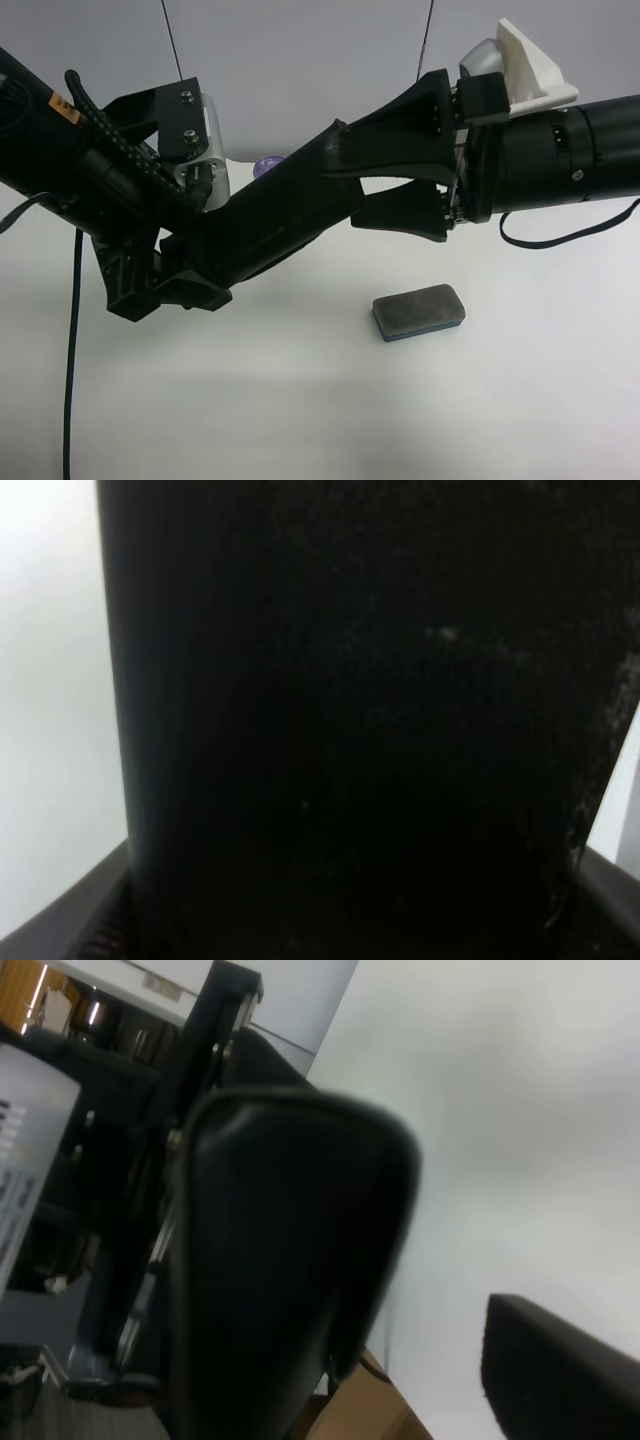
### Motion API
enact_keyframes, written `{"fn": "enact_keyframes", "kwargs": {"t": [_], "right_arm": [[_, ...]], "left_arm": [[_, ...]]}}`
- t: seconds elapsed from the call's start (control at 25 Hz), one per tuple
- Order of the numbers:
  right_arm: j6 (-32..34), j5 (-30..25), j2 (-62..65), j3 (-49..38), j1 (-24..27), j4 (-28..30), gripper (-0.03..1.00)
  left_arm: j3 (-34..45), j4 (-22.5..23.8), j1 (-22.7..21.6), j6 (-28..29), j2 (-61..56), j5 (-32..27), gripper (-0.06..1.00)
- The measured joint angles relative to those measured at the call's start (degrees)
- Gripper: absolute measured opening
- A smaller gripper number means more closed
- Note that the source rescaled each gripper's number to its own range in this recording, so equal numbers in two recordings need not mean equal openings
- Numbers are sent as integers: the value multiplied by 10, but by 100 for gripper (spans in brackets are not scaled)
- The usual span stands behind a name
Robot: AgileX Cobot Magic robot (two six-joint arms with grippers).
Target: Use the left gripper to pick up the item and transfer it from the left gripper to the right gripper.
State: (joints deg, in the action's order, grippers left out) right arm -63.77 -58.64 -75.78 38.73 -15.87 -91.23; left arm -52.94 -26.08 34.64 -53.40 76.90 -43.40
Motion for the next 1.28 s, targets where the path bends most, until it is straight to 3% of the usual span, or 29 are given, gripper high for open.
{"fn": "enact_keyframes", "kwargs": {"t": [0.6, 0.88, 1.12, 1.28], "right_arm": [[29, 24, 0, 0, -24, -58, 96], [68, 76, -1, 0, -60, -66, 96], [98, 94, -1, 0, -67, -67, 86], [103, 95, -1, 0, -67, -67, 74]], "left_arm": [[0, -16, 0, -28, 0, 14, 5], [0, -16, 0, -32, 0, 14, 5], [0, -16, 0, -34, 0, 14, 5], [0, -16, 0, -34, 0, 13, 5]]}}
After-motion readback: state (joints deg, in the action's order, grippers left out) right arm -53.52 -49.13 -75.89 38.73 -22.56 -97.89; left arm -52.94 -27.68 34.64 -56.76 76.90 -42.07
